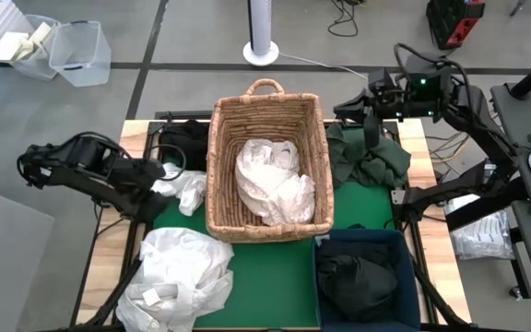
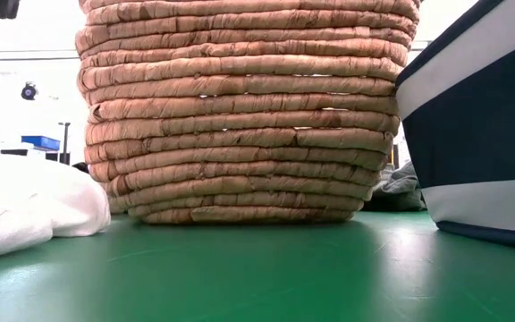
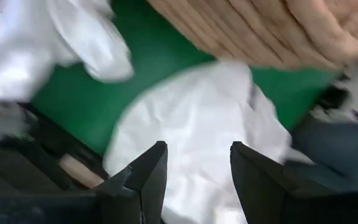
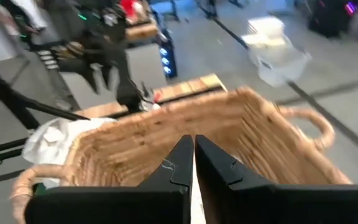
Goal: Sort clothes
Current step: Put the white polo shirt into the basket
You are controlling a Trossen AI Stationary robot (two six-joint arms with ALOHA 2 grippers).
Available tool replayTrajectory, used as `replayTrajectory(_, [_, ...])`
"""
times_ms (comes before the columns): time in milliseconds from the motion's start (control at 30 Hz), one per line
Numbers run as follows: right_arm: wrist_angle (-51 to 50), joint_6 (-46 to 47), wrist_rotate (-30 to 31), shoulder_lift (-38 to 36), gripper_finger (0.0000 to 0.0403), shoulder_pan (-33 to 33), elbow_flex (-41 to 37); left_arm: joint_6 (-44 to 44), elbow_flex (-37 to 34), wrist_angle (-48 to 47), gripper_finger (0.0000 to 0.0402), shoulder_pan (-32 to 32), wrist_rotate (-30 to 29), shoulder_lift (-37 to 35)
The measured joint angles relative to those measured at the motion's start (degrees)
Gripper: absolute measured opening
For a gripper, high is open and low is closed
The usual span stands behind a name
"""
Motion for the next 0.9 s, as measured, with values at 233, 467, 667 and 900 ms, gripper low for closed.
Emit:
replayTrajectory(233, [-6.58, 1.09, 2.53, 0.06, 0.0009, 0.00, 0.00, -0.96, -0.25, -0.01, 0.0155, -0.42, 6.56, 0.31])
replayTrajectory(467, [-6.72, 0.57, 2.53, 0.13, 0.0012, 0.00, 0.00, 1.94, -0.85, 2.13, 0.0155, -6.75, 8.27, 0.55])
replayTrajectory(667, [-6.70, -0.92, 2.57, 0.18, 0.0013, 0.00, 0.00, -2.48, -2.65, 10.69, 0.0155, -18.74, 5.15, 0.92])
replayTrajectory(900, [-5.22, -3.67, 2.68, 0.80, 0.0013, 0.00, 0.00, -7.95, -2.92, 14.40, 0.0155, -30.61, -3.19, 4.42])
